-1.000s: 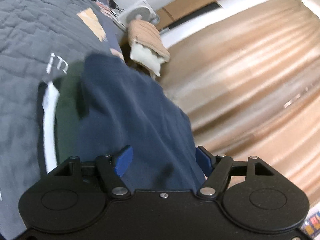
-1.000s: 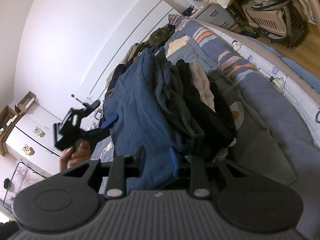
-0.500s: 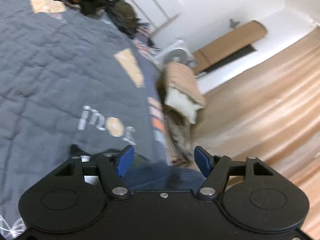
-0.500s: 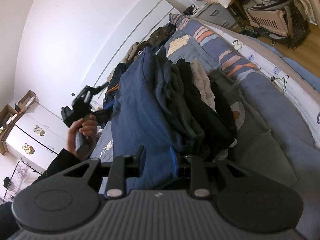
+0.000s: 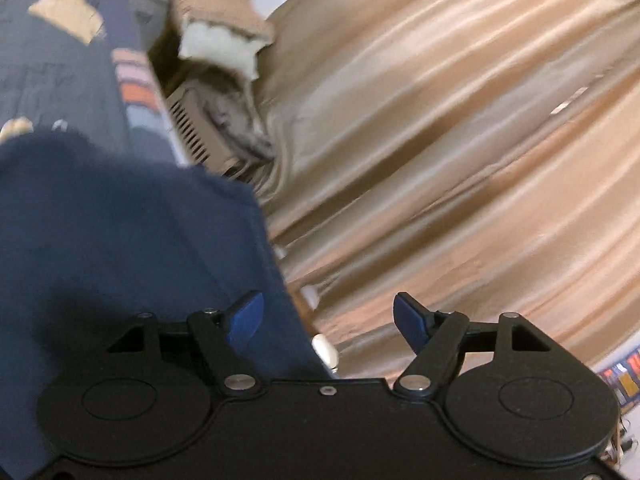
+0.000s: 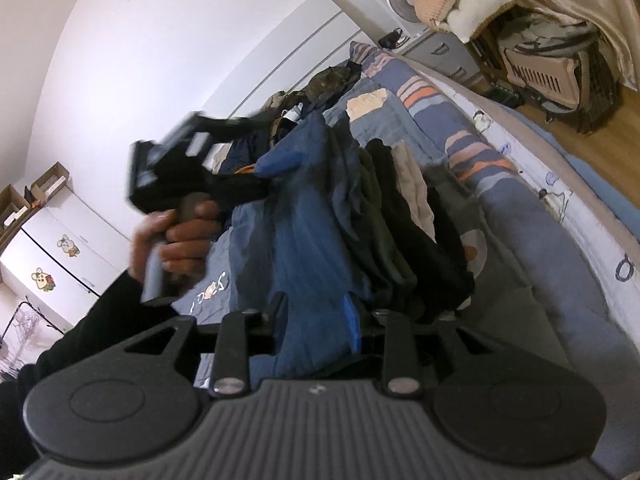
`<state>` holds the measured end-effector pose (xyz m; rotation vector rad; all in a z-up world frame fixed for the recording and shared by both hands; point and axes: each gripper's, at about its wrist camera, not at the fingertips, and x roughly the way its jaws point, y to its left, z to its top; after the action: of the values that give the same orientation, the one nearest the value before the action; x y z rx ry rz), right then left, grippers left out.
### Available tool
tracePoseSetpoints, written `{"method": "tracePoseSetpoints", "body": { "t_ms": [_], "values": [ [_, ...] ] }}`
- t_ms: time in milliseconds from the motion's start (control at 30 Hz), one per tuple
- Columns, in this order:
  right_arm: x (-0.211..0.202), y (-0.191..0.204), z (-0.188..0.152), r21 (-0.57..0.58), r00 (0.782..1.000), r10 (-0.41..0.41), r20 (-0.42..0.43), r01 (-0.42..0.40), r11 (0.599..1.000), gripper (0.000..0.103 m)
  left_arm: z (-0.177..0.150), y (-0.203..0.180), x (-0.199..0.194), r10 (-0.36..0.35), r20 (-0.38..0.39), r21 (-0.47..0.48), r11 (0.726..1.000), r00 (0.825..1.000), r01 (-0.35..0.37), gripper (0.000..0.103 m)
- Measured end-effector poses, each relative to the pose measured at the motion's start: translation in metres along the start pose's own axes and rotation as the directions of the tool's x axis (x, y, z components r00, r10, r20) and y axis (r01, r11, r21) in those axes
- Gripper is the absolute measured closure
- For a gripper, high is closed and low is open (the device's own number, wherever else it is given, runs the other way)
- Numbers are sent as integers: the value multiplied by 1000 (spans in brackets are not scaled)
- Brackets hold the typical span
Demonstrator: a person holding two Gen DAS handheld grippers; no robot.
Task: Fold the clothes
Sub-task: 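Lower the navy shirt onto the stack and open both grippers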
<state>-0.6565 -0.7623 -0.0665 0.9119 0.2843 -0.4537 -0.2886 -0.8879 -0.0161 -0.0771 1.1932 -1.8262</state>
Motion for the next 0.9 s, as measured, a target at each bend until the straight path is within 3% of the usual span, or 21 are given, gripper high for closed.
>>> {"method": "tracePoseSetpoints", "body": {
  "t_ms": [333, 600, 800, 900],
  "values": [
    [19, 5, 4, -70, 1000, 20, -17, -21, 997, 73, 26, 34, 30, 97, 48, -53, 994, 994, -95, 34],
    [20, -16, 6, -15, 999, 47, -5, -47, 999, 74, 45, 50, 57, 211, 35, -77, 975, 977, -208, 34],
    [19, -28, 4, 18, 998, 65, -5, -65, 998, 74, 43, 33, 41, 211, 65, -73, 976, 975, -207, 35],
    [16, -34, -1, 91, 996, 84, 10, -84, 992, 74, 41, 24, 31, 207, 82, -69, 977, 975, -202, 35]
  ]
}}
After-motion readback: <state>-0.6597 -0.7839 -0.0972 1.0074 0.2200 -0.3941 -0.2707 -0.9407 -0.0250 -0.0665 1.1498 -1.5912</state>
